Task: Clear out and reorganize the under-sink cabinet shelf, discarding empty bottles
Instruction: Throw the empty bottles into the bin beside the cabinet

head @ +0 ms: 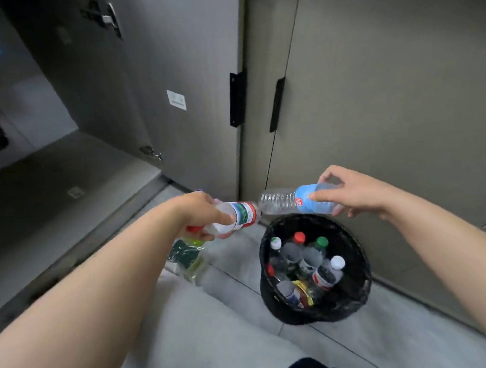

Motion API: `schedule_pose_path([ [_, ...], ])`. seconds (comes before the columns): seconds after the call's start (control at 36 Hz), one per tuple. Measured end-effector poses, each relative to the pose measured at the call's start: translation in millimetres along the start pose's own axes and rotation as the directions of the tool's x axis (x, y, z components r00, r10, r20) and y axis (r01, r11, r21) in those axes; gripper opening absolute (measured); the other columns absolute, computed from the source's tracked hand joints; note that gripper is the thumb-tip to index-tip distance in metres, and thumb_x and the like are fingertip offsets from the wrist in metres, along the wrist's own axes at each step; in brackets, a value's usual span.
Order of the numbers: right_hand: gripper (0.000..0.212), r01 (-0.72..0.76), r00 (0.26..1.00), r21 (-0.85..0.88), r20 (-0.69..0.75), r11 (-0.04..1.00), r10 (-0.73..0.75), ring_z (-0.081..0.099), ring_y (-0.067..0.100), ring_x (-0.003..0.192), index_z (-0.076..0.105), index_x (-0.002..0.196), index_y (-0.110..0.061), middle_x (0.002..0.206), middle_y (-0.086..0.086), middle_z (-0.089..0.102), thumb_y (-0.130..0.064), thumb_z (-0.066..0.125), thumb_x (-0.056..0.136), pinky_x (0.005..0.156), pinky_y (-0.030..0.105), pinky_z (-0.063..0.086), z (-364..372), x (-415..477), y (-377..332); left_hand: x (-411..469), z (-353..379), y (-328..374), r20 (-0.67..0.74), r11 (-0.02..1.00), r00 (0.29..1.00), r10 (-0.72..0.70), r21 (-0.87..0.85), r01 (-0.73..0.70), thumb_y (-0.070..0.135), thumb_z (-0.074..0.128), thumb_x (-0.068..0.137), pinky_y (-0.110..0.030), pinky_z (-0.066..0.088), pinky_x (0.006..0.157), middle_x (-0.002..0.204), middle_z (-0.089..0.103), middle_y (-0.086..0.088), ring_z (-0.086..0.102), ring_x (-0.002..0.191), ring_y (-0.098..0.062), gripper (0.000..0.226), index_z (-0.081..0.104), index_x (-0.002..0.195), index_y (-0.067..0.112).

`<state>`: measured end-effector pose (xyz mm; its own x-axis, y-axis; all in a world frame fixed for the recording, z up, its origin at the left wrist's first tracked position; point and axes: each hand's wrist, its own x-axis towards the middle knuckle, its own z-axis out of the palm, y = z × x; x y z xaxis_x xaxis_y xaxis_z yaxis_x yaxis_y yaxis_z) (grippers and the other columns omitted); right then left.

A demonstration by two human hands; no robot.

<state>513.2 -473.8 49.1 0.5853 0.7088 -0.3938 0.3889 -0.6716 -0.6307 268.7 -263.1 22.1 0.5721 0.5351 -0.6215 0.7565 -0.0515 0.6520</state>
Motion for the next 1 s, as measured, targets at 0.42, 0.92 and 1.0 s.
schedule_pose_path([
  [0.42,0.056,0.014,0.998,-0.608,0.054,0.793,0.023,0.061,0.031,0.106,0.049,0.127,-0.028,0.12,0.003,0.056,-0.051,0.071,0.08,0.083,0.039,0.052,101,7,103,7,52,-5,-0.123,0.947,0.984,0.129,-0.28,-0.16,0.016,0.087,0.078,-0.032,0.062,0.07,0.112,0.066,-0.012,0.078,0.08,-0.028,0.046,0.056,0.112,0.019],
  [0.92,0.061,-0.136,0.986,-0.512,0.014,0.848,0.167,0.058,0.039,0.115,0.039,0.14,-0.018,0.133,0.014,0.047,-0.03,0.065,0.087,0.078,0.036,0.045,140,54,118,11,36,-20,-0.303,0.878,0.905,0.299,-0.284,-0.385,0.037,0.097,0.061,-0.035,0.062,0.071,0.087,0.076,-0.001,0.075,0.082,-0.02,0.05,0.07,0.103,0.031],
  [1.0,0.059,-0.203,0.979,-0.435,-0.087,0.877,0.183,0.058,0.036,0.114,0.04,0.137,-0.016,0.136,0.013,0.045,-0.03,0.065,0.085,0.08,0.038,0.047,120,52,104,11,40,-14,-0.325,0.869,0.883,0.339,-0.25,-0.426,0.04,0.096,0.062,-0.034,0.058,0.072,0.088,0.078,0.005,0.071,0.075,-0.011,0.051,0.07,0.105,0.033],
])
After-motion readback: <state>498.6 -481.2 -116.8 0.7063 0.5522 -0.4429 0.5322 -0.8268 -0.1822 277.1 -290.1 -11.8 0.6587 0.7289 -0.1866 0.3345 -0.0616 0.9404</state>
